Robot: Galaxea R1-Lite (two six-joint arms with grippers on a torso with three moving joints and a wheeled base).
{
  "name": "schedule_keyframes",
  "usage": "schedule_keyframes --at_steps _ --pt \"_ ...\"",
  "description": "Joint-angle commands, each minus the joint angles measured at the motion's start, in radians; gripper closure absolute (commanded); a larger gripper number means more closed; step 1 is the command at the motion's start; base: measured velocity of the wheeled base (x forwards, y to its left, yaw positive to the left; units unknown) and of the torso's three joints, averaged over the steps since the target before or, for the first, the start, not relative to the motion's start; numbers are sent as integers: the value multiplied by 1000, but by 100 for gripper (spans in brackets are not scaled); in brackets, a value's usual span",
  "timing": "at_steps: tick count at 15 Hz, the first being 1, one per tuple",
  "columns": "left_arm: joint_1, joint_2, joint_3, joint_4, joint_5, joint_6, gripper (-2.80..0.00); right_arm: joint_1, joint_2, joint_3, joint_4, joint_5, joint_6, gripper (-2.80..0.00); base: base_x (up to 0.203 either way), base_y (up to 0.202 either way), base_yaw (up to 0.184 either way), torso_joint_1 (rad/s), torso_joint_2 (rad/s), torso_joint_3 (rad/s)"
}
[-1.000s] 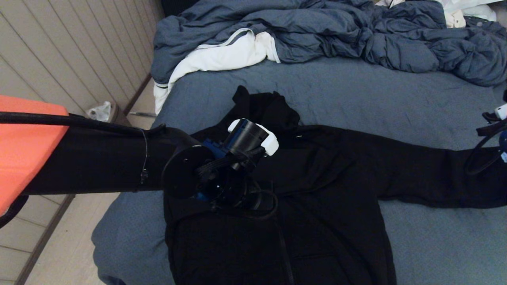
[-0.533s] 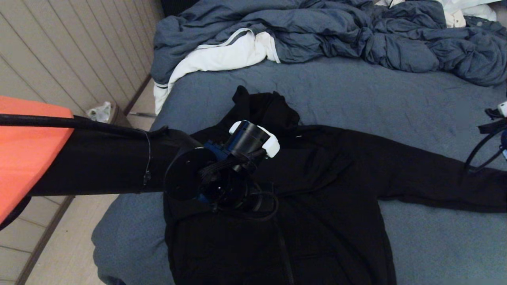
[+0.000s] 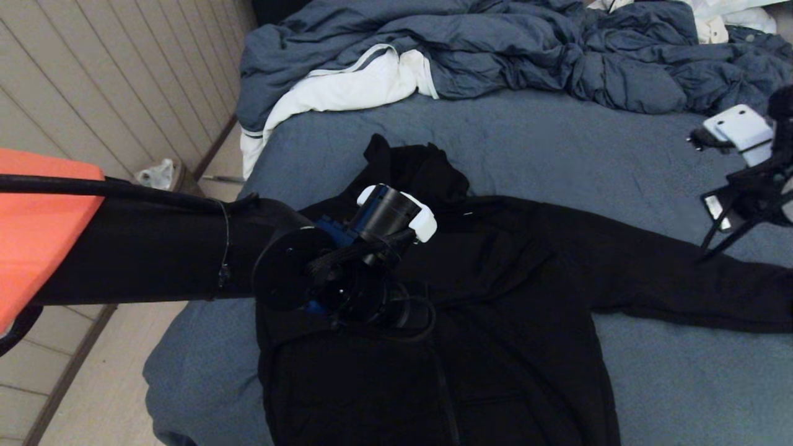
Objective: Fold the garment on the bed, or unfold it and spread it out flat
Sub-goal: Unfold the black sweatshirt
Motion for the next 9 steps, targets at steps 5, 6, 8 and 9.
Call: schedule_keyframes --at_steps 5,6,8,9 --pt "2 -1 -2 -16 0 -4 0 130 -172 7 98 446 137 0 0 0 0 0 0 0" --pt "3 3 2 -41 3 -4 0 130 -188 -18 97 495 196 0 0 0 0 0 0 0" --pt "3 25 -7 -85 6 1 0 129 -205 -58 97 603 302 0 0 0 0 0 0 0" --pt "1 55 -28 -103 9 4 0 128 -201 -62 97 617 313 0 0 0 0 0 0 0"
